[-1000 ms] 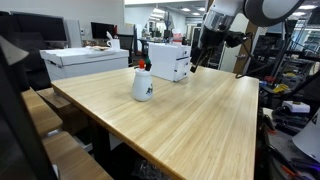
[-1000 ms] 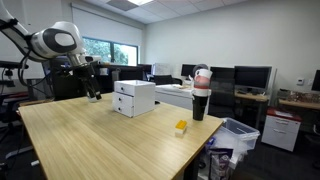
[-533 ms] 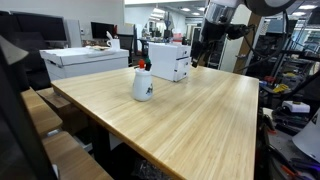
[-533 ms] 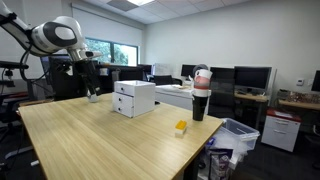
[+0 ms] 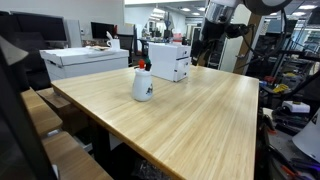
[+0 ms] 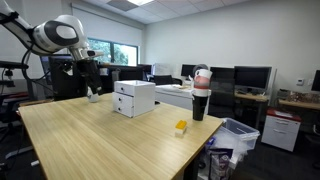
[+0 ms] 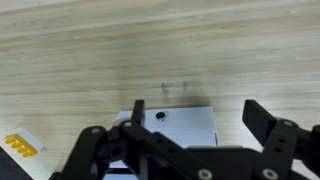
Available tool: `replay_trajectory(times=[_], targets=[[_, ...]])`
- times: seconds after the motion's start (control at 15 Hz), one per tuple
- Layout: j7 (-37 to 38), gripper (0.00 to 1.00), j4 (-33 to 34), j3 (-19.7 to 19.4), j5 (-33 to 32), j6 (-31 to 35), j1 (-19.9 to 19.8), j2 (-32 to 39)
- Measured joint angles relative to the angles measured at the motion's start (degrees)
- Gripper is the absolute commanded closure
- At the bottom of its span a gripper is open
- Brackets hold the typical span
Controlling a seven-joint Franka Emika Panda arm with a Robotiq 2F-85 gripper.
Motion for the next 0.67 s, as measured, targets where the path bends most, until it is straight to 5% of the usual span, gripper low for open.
replay_trajectory(times=[0.67], targets=[[-8.1,0.0,5.46,-5.43,3.46,-2.23,0.3,2.5]])
